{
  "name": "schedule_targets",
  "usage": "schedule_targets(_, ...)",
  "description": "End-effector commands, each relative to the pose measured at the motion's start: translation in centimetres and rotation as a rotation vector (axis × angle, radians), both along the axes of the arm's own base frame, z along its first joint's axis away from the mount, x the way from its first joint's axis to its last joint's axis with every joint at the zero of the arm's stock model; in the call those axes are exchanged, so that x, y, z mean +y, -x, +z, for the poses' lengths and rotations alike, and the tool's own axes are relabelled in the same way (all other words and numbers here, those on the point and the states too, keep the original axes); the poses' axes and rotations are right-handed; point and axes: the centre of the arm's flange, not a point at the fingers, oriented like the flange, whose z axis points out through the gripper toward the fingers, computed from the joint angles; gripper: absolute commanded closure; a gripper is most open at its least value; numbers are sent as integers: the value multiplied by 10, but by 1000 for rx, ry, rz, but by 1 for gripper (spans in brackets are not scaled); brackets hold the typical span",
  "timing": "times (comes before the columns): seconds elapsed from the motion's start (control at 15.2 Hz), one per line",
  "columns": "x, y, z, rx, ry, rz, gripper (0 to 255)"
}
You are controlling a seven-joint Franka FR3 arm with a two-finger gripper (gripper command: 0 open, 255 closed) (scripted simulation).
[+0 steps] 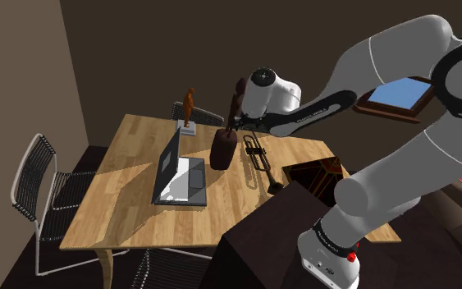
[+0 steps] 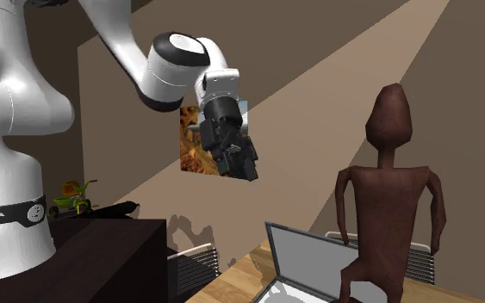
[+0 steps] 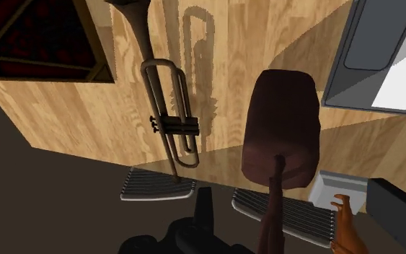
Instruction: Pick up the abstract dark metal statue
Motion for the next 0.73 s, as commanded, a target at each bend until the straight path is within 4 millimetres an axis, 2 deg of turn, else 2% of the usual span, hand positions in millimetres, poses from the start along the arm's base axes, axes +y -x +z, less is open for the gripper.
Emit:
schedule_targets(0.0,-3,-16,-20,-43,24,-27,0)
schedule_targets(0.66,-43,-109,-96,-223,148,-168,0)
